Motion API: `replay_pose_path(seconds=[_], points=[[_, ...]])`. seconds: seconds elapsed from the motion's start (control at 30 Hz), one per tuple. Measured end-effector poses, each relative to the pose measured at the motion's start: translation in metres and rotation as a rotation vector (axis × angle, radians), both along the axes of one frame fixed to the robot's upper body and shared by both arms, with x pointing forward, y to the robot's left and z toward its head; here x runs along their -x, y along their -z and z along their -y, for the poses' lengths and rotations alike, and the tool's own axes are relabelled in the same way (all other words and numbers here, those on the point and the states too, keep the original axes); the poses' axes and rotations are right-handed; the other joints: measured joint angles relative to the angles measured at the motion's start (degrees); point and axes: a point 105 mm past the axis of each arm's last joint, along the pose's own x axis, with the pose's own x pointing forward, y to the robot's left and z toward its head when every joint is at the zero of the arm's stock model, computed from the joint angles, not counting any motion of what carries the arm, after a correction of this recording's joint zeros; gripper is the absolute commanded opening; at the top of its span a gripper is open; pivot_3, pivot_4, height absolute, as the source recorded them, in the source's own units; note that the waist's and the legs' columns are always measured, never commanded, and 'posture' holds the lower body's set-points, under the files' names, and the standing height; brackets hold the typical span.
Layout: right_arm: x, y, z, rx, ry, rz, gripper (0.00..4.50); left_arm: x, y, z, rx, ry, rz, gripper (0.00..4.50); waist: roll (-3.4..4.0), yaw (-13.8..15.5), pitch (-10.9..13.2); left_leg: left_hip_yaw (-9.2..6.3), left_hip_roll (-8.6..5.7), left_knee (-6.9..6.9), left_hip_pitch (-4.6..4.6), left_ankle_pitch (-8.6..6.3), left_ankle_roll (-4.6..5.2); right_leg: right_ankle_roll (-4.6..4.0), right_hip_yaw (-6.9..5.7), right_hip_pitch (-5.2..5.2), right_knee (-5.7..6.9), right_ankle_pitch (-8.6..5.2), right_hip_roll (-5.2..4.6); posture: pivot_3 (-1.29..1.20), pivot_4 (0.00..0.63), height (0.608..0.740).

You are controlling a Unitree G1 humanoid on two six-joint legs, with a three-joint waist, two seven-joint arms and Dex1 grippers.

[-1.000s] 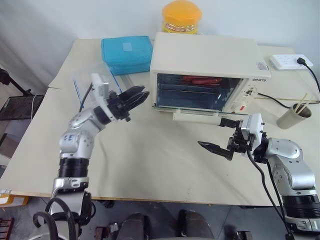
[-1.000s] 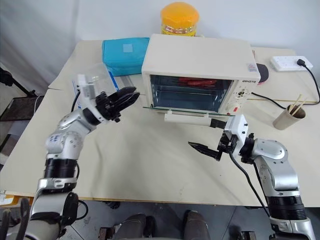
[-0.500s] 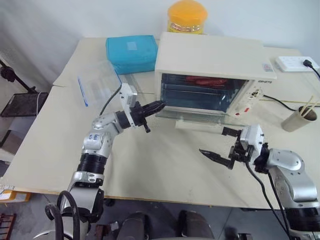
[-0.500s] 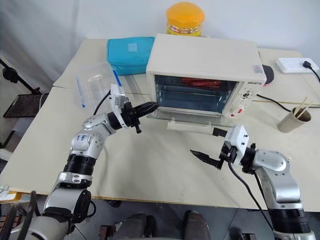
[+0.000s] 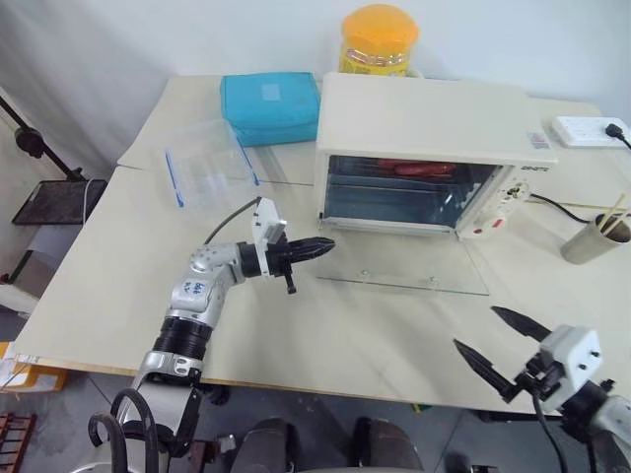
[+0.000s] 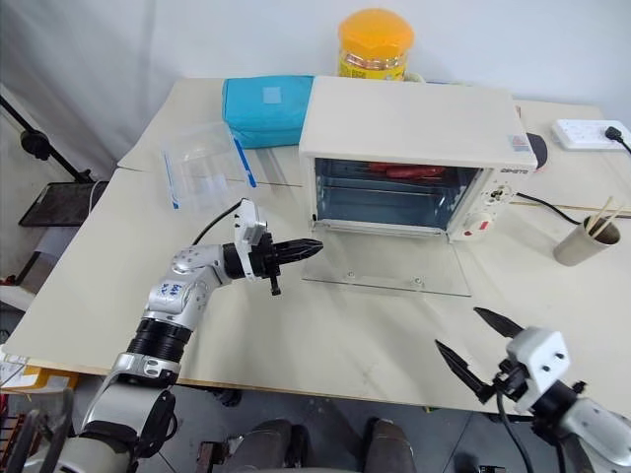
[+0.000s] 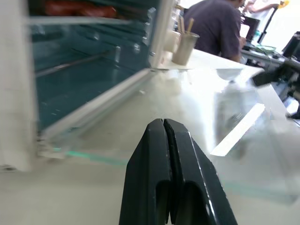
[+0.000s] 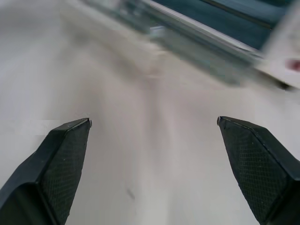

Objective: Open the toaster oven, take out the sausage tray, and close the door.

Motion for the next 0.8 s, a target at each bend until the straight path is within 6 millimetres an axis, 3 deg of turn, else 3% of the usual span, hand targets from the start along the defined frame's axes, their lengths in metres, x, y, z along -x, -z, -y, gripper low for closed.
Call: replay_pose_path(seconds=[0.33, 0.6, 0.8], points=[[0.007, -0.019, 0.025, 0.089, 0.059, 0.034, 4.5, 0.006, 0.013, 0.003, -0.037, 0.019, -0.004, 0.03, 0.02, -0.8, 0.0, 0.1, 0.02, -0.02, 0.02, 0.01, 0.01, -0.04, 0.14, -0.14, 0.2, -0.01, -0.03, 0.0, 0.15, 0.74], [-0.015, -0.065, 0.031, 0.205, 0.015, 0.132, 4.5, 0.013, 0.028, -0.01, -0.072, -0.01, 0.01, 0.03, 0.04, -0.8, 0.0, 0.11, 0.05, -0.02, 0.05, 0.01, 0.02, -0.04, 0.17, -0.15, 0.21, -0.01, -0.04, 0.0, 0.15, 0.74], [-0.037, -0.109, 0.013, 0.219, -0.058, 0.265, 4.5, 0.019, 0.031, -0.017, -0.063, -0.032, 0.018, 0.03, 0.05, -0.7, 0.0, 0.0, 0.06, -0.01, 0.01, 0.03, 0.03, -0.05, 0.07, -0.14, 0.22, -0.01, -0.04, 0.0, 0.15, 0.74]])
